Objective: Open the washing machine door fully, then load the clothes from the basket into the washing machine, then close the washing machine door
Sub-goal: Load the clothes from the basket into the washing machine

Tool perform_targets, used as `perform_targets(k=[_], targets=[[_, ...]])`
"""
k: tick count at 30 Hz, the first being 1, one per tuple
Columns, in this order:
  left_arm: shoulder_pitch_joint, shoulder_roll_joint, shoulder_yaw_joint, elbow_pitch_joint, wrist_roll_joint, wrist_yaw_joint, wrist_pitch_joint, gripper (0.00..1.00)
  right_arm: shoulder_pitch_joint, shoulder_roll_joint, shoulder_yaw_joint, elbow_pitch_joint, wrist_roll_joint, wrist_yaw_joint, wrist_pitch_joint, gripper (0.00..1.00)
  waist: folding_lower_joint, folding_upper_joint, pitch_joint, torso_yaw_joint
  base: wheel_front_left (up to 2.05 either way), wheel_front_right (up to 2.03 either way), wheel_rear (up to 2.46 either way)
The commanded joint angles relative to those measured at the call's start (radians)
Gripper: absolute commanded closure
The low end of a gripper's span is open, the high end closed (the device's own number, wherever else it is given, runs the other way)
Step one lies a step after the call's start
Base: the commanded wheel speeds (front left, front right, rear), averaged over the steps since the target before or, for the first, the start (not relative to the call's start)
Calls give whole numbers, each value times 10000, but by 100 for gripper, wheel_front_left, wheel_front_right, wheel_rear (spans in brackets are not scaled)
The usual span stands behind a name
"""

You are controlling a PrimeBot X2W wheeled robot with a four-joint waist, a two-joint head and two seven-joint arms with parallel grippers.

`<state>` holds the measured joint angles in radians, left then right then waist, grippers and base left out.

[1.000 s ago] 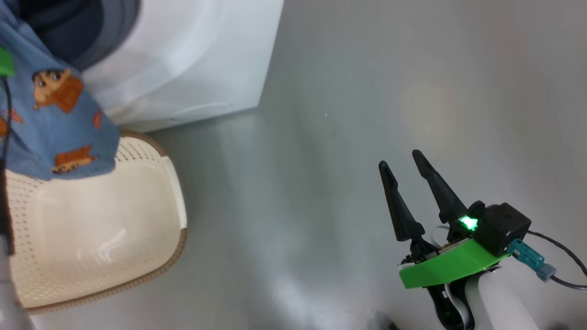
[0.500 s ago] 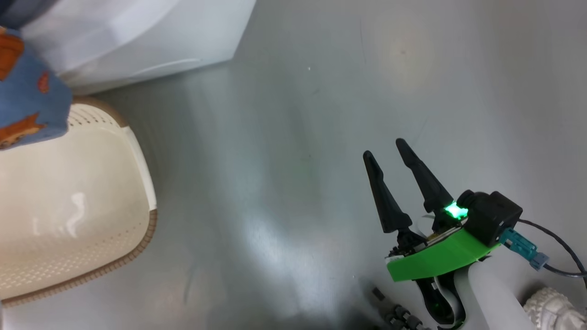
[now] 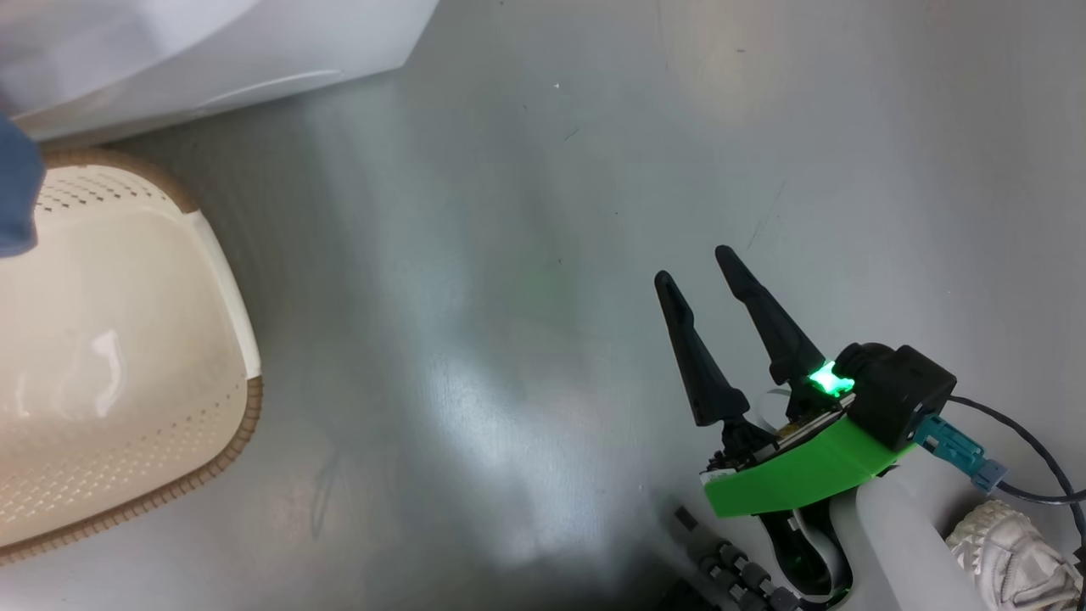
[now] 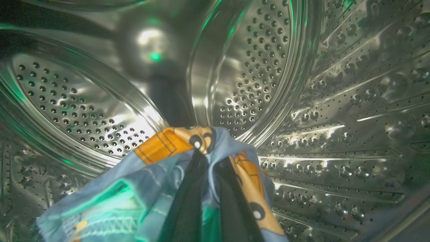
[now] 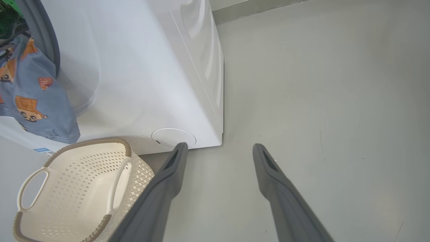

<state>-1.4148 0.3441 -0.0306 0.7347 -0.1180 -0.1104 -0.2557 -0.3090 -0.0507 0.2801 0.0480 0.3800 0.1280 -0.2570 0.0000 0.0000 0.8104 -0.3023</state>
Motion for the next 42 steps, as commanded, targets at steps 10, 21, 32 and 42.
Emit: perform_targets(k=[10, 21, 32, 42], targets=[[593, 207, 82, 84, -228, -45, -58, 0, 117, 5, 107, 10, 22, 27, -48, 0, 0, 0, -407, 321, 0, 0, 0], [1524, -207, 176, -452, -584, -84, -60, 0, 72, 5, -111, 174, -121, 27, -48, 0, 0, 0, -1016, 889, 0, 0, 0], [2995, -658, 475, -1546, -937, -65, -60, 0, 211, 5, -349, 264, -273, 27, -48, 0, 0, 0, -1612, 1403, 0, 0, 0], [4770, -947, 784, -2954, -1038, 45, -60, 0, 304, 5, -419, 363, -316, 27, -48, 0, 0, 0, -2002, 1644, 0, 0, 0]])
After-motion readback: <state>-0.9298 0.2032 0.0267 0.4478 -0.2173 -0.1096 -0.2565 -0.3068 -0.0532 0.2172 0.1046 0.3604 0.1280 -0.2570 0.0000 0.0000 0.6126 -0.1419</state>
